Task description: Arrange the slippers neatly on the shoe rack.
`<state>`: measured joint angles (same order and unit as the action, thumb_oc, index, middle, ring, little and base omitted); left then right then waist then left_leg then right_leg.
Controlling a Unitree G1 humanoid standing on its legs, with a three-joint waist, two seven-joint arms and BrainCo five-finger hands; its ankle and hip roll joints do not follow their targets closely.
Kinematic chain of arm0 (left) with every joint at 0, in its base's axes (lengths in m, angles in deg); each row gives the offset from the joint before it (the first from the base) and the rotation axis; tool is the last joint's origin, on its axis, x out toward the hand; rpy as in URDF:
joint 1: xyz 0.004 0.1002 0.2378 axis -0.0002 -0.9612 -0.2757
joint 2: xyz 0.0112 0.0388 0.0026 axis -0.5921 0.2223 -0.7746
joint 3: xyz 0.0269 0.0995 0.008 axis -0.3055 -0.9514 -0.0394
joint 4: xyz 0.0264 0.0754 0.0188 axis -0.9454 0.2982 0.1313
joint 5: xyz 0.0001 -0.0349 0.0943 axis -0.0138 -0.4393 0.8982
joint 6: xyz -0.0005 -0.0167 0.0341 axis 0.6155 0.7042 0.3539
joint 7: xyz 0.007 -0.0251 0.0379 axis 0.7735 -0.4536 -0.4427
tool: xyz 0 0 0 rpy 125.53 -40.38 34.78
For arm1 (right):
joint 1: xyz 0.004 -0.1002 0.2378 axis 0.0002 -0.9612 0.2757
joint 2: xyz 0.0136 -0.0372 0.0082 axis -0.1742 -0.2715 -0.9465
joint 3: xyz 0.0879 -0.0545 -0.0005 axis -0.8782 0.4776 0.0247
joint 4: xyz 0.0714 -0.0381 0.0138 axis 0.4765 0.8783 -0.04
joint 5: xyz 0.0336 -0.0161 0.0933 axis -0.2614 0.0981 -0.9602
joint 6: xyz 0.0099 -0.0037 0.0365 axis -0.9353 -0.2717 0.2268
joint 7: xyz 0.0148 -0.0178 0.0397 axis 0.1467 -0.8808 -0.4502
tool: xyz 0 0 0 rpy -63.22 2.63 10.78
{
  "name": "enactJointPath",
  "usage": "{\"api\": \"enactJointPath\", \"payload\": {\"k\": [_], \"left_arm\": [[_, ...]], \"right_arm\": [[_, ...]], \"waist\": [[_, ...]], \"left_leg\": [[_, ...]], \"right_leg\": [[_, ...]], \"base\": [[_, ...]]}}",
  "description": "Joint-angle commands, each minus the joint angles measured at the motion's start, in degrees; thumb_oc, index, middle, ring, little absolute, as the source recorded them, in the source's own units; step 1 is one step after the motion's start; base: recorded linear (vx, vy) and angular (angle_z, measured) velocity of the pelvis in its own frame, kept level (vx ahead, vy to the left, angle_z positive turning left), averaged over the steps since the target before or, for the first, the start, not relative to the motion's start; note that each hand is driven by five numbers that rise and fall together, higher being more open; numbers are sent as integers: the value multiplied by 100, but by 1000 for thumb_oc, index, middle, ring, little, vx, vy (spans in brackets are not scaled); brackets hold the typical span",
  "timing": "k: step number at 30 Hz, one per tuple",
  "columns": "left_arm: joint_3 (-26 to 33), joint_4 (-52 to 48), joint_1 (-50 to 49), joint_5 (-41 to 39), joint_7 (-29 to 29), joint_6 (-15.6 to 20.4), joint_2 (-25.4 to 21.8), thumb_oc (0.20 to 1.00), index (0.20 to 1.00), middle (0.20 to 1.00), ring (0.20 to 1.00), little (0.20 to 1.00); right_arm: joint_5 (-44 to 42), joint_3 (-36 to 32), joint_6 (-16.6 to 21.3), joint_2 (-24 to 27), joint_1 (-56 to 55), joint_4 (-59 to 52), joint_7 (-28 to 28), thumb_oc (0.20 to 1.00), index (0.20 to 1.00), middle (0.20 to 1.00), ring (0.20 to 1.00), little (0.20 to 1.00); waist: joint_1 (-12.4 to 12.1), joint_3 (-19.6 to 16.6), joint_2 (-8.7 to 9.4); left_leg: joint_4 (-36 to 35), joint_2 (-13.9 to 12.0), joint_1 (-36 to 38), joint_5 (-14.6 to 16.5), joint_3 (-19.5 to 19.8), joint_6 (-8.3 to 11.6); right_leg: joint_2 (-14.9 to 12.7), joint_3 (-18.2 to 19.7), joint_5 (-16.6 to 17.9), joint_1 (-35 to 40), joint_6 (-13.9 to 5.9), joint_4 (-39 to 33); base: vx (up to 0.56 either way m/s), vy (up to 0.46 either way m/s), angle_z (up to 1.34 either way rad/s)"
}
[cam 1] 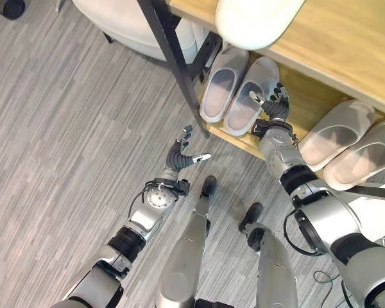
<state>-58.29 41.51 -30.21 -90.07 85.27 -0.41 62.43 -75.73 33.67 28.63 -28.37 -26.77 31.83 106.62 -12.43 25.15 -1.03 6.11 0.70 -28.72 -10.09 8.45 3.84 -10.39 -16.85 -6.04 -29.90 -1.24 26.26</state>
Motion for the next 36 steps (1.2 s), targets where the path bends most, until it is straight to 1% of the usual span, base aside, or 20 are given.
{"api": "enactJointPath", "payload": {"k": [1,4,6,10,12,15,17,19,20,21,22,24,25,26,29,30,31,33,35,36], "left_arm": [[249,-21,-66,291,-151,125,-139,1000,1000,1000,1000,1000],[393,143,-361,425,-345,38,-226,1000,1000,1000,1000,1000],[427,241,-506,646,-543,2,-344,1000,1000,1000,1000,1000],[193,-139,-862,1171,-1356,193,-1059,1000,1000,1000,1000,1000],[-30,-523,-911,1277,-1872,313,-1469,1000,1000,1000,1000,1000],[-488,-1185,-930,1360,-2443,393,-1859,1000,1000,1000,1000,1000],[-754,-1615,-859,1163,-2817,399,-1876,1000,1000,1000,1000,1000],[-839,-1769,-827,1067,-2927,376,-1856,1000,1000,1000,1000,1000],[-1101,-1996,-650,824,-3157,316,-1689,1000,1000,1000,1000,1000],[-1110,-1993,-641,816,-3161,314,-1686,1000,1000,1000,1000,1000],[-1263,-2039,-505,669,-3263,269,-1519,1000,1000,1000,1000,1000],[-1497,-2103,-93,438,-3288,228,-1069,1000,1000,1000,1000,1000],[-1506,-2089,-77,436,-3287,231,-1058,1000,1000,1000,1000,1000],[-1493,-2088,170,230,-3176,227,-755,1000,1000,1000,1000,1000],[-1372,-2169,414,-7,-3042,256,-523,1000,1000,1000,1000,1000],[-1068,-2301,655,-255,-2788,335,-332,1000,1000,1000,1000,1000],[-1061,-2310,655,-258,-2786,327,-332,1000,1000,1000,1000,1000],[-529,-2425,875,-451,-2375,503,-86,1000,1000,1000,1000,1000],[-58,-2399,1063,-307,-1939,608,12,1000,1000,1000,1000,1000],[190,-2284,1244,20,-1653,660,-66,1000,1000,1000,1000,1000]], "right_arm": [[468,-107,56,174,-410,-542,-182,1000,1000,1000,1000,1000],[705,-55,5,182,-1305,-1244,-498,1000,1000,1000,1000,1000],[793,25,83,154,-1973,-1773,-856,1000,1000,1000,1000,1000],[615,13,269,609,-3577,-2646,-1945,1000,1000,1000,1000,1000],[524,-8,244,829,-4230,-2779,-2457,1000,1000,1000,1000,1000],[421,-93,170,855,-5037,-2582,-2935,1000,1000,1000,1000,1000],[481,-102,79,811,-5410,-2278,-3117,1000,1000,1000,1000,1000],[456,-133,38,770,-5548,-2165,-3195,1000,1000,1000,1000,1000],[464,-74,-60,656,-5707,-1785,-3287,1000,1000,1000,1000,1000],[463,-82,-55,655,-5709,-1778,-3291,1000,1000,1000,1000,1000],[460,-49,-93,586,-5755,-1528,-3319,1000,1000,1000,1000,1000],[590,42,-191,416,-5799,-985,-3289,1000,1000,1000,1000,1000],[591,34,-185,415,-5792,-974,-3290,1000,1000,1000,1000,1000],[612,38,-210,370,-5803,-763,-3250,1000,1000,1000,1000,1000],[595,28,-240,316,-5848,-664,-3229,1000,1000,1000,1000,1000],[559,1,-251,313,-5930,-698,-3235,1000,1000,1000,1000,1000],[558,2,-253,320,-5928,-700,-3235,1000,1000,1000,1000,1000],[504,-14,-250,289,-6039,-793,-3238,1000,1000,1000,1000,1000],[478,-9,-269,256,-6064,-843,-3236,1000,1000,1000,1000,1000],[467,-3,-273,246,-6066,-867,-3246,1000,1000,1000,1000,1000]], "waist": [[218,-161,445],[380,-378,505],[504,-567,508],[734,-987,419],[872,-1202,352],[1004,-1448,278],[1129,-1607,227],[1153,-1653,214],[1259,-1736,195],[1249,-1733,193],[1305,-1779,191],[1444,-1874,199],[1432,-1865,196],[1508,-1901,190],[1557,-1924,187],[1582,-1942,180],[1584,-1935,175],[1576,-1967,166],[1566,-1976,145],[1562,-1987,136]], "left_leg": [[-123,-159,434,624,-181,-126],[-413,-208,825,525,-303,-100],[-598,-251,1087,475,-405,-78],[-960,-292,1711,416,-567,-31],[-1036,-295,1946,454,-604,-18],[-1098,-288,2266,521,-701,-22],[-1111,-279,2430,574,-751,-26],[-1111,-277,2495,603,-789,-25],[-1111,-277,2590,648,-851,-23],[-1111,-278,2597,652,-854,-23],[-1111,-279,2647,675,-884,-22],[-1111,-288,2741,723,-989,-23],[-1111,-290,2748,727,-995,-23],[-1111,-288,2800,751,-1038,-24],[-1111,-287,2841,766,-1063,-24],[-1111,-290,2875,776,-1075,-14],[-1111,-291,2879,778,-1075,-14],[-1111,-285,2919,791,-1075,2],[-1111,-287,2942,794,-1064,15],[-1111,-286,2950,796,-1057,23]], "right_leg": [[-68,72,981,990,-640,-1559],[-4,164,1118,1369,-678,-1933],[12,222,1188,1578,-720,-2124],[49,329,1263,2027,-798,-2440],[49,353,1246,2203,-824,-2531],[42,357,1224,2499,-844,-2614],[40,391,1206,2629,-853,-2652],[45,407,1205,2681,-856,-2677],[62,463,1200,2754,-859,-2714],[64,465,1201,2762,-859,-2719],[77,511,1201,2798,-863,-2743],[103,610,1221,2866,-863,-2804],[105,616,1223,2871,-863,-2808],[120,670,1232,2889,-862,-2823],[123,697,1237,2918,-855,-2836],[122,720,1235,2947,-849,-2848],[123,720,1235,2952,-849,-2850],[116,700,1225,3018,-830,-2871],[116,677,1212,3060,-818,-2882],[118,678,1210,3075,-814,-2891]], "base": [[56,15,-34],[80,4,-25],[112,16,-23],[145,37,-25],[160,57,-16],[161,34,-4],[140,26,-9],[76,9,-15],[48,3,-18],[78,2,-25],[55,-3,-21],[79,-6,-23],[70,-9,-25],[38,-7,-28],[30,-13,-13],[31,-22,-9],[46,-28,-15],[47,-29,-11],[42,-27,-2],[0,0,0]]}}
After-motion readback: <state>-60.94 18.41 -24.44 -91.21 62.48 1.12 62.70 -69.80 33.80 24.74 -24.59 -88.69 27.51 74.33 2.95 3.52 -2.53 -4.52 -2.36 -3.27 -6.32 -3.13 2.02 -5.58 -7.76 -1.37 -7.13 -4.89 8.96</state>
